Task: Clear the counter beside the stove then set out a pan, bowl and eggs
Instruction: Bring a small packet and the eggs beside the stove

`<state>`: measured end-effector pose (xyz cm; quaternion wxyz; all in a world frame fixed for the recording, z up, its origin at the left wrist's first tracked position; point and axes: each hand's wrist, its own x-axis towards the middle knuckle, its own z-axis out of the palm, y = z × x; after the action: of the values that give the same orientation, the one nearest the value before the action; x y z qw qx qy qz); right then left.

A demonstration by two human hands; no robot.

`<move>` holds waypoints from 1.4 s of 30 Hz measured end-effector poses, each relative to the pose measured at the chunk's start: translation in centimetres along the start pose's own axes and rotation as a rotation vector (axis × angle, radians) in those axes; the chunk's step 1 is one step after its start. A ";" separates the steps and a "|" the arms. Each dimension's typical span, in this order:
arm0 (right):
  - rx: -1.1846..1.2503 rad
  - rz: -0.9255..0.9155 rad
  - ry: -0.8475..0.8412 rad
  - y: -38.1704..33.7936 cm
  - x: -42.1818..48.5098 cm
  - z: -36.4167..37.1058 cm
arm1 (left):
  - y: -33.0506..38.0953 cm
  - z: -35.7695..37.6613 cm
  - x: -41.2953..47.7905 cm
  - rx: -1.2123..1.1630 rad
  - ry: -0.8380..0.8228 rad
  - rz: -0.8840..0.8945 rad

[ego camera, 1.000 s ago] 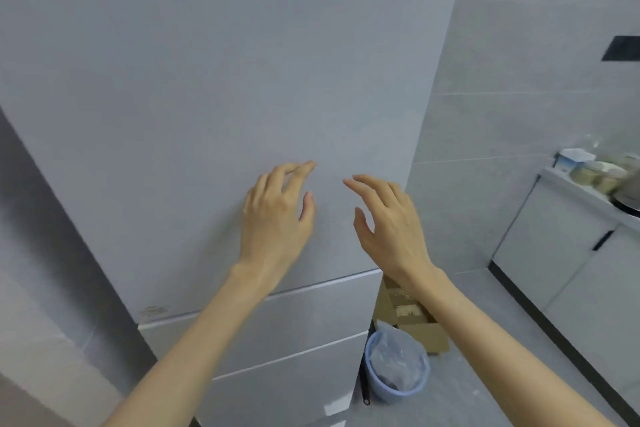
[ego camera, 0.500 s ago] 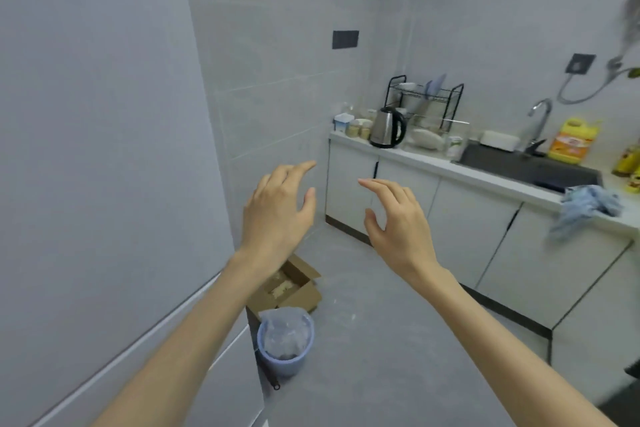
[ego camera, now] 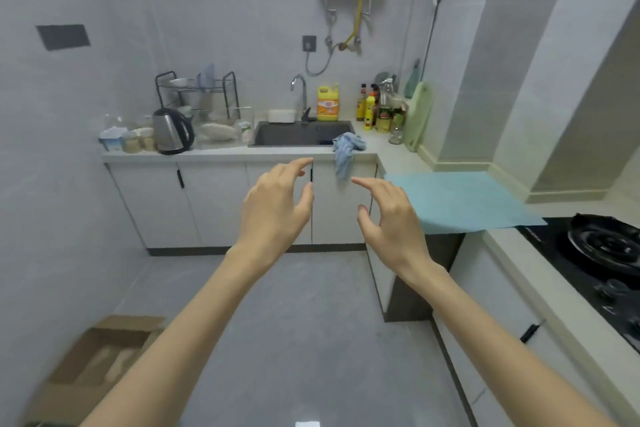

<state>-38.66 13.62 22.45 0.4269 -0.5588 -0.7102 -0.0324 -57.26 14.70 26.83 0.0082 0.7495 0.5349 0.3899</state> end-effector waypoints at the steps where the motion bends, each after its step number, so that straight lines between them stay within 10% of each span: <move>1: -0.023 0.031 0.011 1.3 -0.6 -1.5 | 1.5 1.4 0.4 -0.029 -0.019 0.031; 23: -0.419 0.763 0.318 24.0 -25.2 -32.1 | 40.3 28.3 -7.9 -0.574 -0.623 0.580; 42: -0.602 1.415 0.498 30.0 -42.7 -37.8 | 53.7 43.5 -20.4 -0.609 -1.282 1.030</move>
<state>8.05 -27.63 6.05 0.3232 -0.9433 -0.0331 -0.0678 8.69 -7.09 7.90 0.3299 0.9378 -0.1048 -0.0255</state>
